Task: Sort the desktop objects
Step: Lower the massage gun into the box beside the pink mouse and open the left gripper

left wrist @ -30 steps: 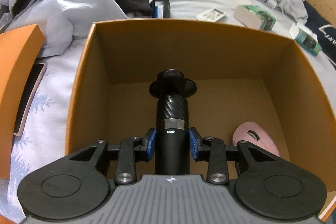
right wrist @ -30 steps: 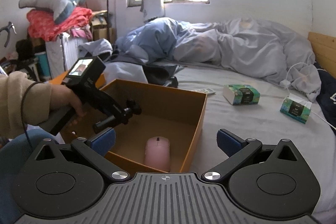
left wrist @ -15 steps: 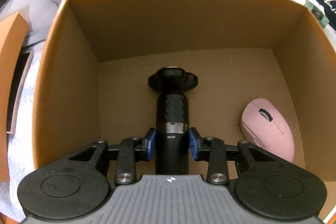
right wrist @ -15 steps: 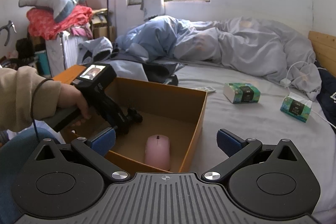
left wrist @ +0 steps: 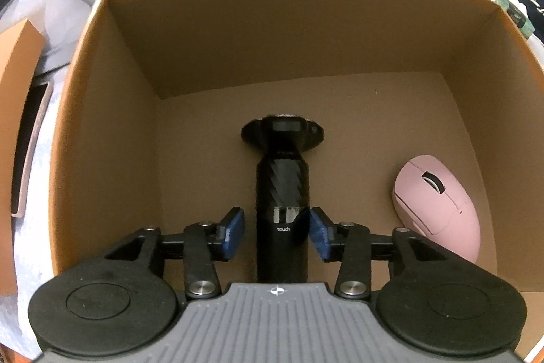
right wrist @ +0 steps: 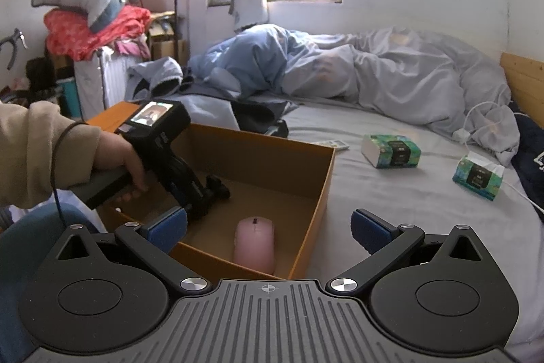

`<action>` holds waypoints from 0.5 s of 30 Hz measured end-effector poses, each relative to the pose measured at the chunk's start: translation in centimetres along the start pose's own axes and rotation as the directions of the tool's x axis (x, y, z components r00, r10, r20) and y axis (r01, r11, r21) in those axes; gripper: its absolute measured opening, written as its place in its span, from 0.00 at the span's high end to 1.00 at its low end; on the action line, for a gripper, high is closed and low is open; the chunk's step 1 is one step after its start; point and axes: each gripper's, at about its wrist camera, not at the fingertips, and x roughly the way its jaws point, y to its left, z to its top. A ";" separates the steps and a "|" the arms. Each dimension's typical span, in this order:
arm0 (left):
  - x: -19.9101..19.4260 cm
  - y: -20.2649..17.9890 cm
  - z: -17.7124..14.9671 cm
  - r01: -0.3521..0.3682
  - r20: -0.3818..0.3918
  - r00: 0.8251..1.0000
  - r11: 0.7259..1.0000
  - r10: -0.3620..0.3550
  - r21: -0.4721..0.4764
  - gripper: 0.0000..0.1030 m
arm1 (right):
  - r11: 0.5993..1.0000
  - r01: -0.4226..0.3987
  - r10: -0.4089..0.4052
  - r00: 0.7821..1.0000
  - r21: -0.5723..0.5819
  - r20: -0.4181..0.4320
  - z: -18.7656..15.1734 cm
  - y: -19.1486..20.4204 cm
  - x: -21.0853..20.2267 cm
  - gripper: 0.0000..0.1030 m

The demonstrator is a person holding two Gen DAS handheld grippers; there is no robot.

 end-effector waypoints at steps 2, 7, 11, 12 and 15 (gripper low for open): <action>-0.6 0.0 -0.2 0.000 0.014 1.000 1.000 0.000 -0.003 0.45 | 1.000 0.000 0.000 1.000 0.003 0.001 0.0 0.0 0.0 0.00; -3.0 0.5 -0.6 0.024 0.075 0.997 1.000 -0.022 -0.017 0.41 | 1.000 0.001 -0.001 1.000 0.009 0.003 0.0 -0.1 0.0 0.00; -5.6 1.0 -1.2 0.065 0.141 0.988 0.997 -0.059 -0.034 0.40 | 1.000 0.001 -0.001 1.000 0.019 0.005 0.0 -0.3 -0.1 0.00; -6.2 1.3 -1.4 0.075 0.156 0.985 0.996 -0.068 -0.039 0.40 | 1.000 0.001 -0.002 1.000 0.021 0.006 0.0 -0.3 -0.1 0.00; -7.8 1.8 -1.6 0.067 0.210 0.976 0.997 -0.057 -0.040 0.24 | 1.000 0.004 -0.005 1.000 0.024 0.011 0.0 -0.4 -0.3 0.00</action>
